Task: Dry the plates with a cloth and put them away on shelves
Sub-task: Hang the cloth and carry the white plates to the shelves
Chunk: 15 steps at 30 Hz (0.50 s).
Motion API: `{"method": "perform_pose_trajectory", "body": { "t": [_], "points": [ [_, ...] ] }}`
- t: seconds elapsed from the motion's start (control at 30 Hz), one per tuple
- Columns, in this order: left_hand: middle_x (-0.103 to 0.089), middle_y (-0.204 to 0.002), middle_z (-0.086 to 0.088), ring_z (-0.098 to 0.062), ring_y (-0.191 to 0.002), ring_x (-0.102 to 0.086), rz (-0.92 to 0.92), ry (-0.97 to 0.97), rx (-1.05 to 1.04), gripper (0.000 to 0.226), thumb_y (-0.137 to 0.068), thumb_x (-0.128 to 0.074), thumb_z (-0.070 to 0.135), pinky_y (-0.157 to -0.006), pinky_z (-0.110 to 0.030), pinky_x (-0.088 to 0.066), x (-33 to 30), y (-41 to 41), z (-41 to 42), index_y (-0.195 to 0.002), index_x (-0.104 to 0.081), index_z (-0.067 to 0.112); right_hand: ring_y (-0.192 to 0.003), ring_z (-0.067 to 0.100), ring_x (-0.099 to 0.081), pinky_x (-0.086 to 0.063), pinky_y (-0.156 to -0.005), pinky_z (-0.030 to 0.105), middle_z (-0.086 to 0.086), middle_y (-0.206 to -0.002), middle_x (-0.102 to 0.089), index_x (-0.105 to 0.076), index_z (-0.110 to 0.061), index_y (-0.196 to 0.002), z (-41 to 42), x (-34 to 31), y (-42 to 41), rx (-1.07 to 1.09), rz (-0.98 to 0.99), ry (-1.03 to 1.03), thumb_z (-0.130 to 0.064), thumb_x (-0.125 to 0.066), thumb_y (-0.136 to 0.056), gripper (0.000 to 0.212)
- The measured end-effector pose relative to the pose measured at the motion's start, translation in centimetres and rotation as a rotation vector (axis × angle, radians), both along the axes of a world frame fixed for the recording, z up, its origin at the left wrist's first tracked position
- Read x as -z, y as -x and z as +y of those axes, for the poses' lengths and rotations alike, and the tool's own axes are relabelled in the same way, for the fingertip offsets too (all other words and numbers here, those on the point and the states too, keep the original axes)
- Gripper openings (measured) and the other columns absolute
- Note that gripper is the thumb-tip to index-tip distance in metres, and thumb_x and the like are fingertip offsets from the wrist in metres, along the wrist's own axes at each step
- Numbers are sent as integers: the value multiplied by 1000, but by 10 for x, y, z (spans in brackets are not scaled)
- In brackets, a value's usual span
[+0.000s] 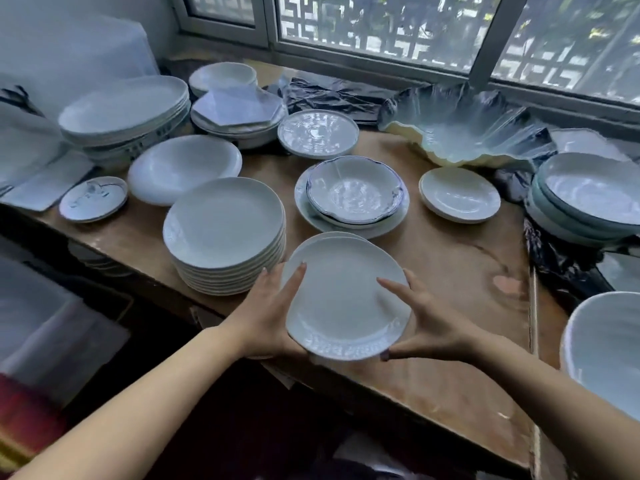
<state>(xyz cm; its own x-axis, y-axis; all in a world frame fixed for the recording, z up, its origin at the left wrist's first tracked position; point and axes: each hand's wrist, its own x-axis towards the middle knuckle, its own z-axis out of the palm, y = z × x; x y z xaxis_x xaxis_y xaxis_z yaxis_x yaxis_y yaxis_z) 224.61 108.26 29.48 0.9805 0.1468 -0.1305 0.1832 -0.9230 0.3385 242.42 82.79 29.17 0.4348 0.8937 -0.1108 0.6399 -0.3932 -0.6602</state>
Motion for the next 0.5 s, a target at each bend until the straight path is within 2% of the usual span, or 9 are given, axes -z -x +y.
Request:
{"method": "perform_pose_trajectory", "body": {
  "t": [0.07,0.17,0.23,0.37,0.43,0.5],
  "points": [
    [-8,-156,-12,-30,-147,-4,50,3,-39,142,-47,-56,86,-121,-47,-2,7,-16,7,-153,14,23,-139,5,-23,-22,-113,17,-11,-151,-15,-27,-39,-149,13,5,-24,-36,13,15,-73,-80,-45,121],
    [0,-158,-12,-32,-147,2,100,23,-98,147,-44,-57,89,-121,-48,-4,18,-35,14,-153,15,22,-133,-2,-20,-10,-103,-2,-7,-149,-18,-28,-33,-150,31,13,-52,-102,3,23,-68,-80,-48,119],
    [1,-157,-14,-33,-147,2,118,21,-120,147,-45,-59,89,-121,-49,-1,27,-44,17,-154,12,20,-128,-6,-21,-9,-100,-6,-7,-145,-21,-29,-31,-150,41,18,-66,-149,-13,27,-62,-83,-52,116],
    [6,-157,-16,-33,-147,8,173,21,-165,144,-46,-52,89,-120,-45,8,41,-55,17,-153,15,20,-130,-2,-21,-10,-104,-2,-5,-144,-22,-28,-36,-148,54,31,-83,-201,-11,-1,-59,-84,-55,111],
    [12,-157,-16,-33,-147,14,224,14,-181,142,-45,-46,90,-117,-40,16,45,-58,17,-149,24,23,-137,12,-25,-15,-110,10,2,-148,-23,-29,-39,-144,58,40,-86,-214,-45,-20,-61,-80,-56,104],
    [16,-156,-19,-37,-147,16,264,2,-190,150,-37,-41,100,-114,-39,20,46,-62,17,-144,31,24,-141,24,-26,-22,-113,26,11,-152,-22,-26,-33,-145,60,49,-87,-209,-61,-31,-65,-76,-57,106]
  ]
}}
